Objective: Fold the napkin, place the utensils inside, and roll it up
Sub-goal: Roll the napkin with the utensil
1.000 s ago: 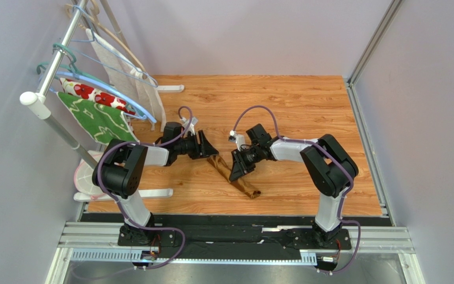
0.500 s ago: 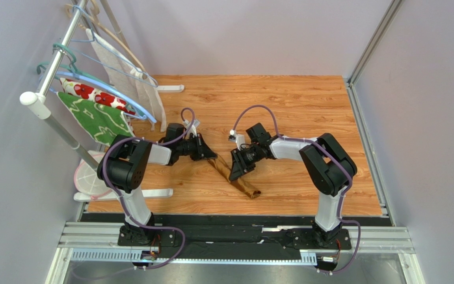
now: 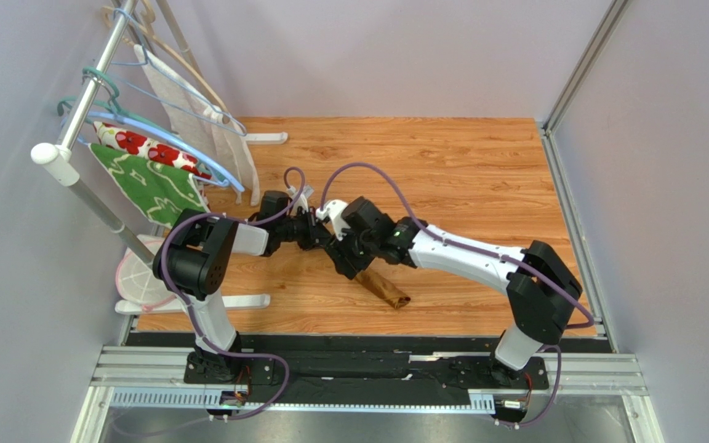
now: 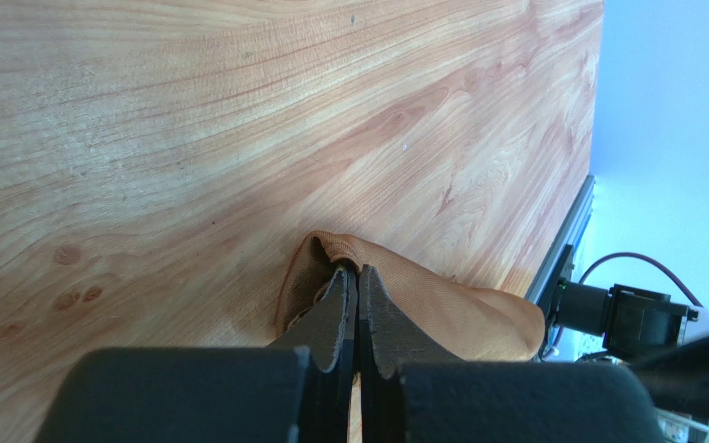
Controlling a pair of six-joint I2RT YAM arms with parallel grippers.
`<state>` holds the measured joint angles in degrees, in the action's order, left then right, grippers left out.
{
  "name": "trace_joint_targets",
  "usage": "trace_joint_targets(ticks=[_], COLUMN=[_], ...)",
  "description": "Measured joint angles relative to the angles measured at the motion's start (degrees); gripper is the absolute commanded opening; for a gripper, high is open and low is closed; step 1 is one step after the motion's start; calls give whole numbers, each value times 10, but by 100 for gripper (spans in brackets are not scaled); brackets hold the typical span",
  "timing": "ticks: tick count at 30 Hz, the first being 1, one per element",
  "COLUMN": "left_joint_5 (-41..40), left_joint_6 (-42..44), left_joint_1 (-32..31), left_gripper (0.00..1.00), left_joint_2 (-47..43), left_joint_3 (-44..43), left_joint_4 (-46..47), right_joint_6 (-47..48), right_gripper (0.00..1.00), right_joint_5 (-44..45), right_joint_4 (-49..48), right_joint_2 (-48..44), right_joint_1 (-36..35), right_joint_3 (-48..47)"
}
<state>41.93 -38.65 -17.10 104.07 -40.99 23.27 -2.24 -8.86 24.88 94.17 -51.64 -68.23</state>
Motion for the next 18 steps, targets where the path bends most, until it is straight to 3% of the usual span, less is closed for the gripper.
trace_joint_targets(ticks=[4, 8, 18], left_joint_5=[0, 0, 0], left_joint_6=[1, 2, 2], left_joint_1=[0, 0, 0], left_gripper=[0, 0, 0], left_joint_2=[0, 0, 0], left_joint_3=[0, 0, 0], left_joint_4=[-3, -3, -9], right_joint_6=[17, 21, 33], right_gripper=[58, 58, 51], right_joint_5=[91, 151, 215], right_joint_4=[15, 28, 30], right_joint_2=[30, 66, 83], right_joint_1=[-60, -77, -83], right_joint_3=[-1, 0, 19])
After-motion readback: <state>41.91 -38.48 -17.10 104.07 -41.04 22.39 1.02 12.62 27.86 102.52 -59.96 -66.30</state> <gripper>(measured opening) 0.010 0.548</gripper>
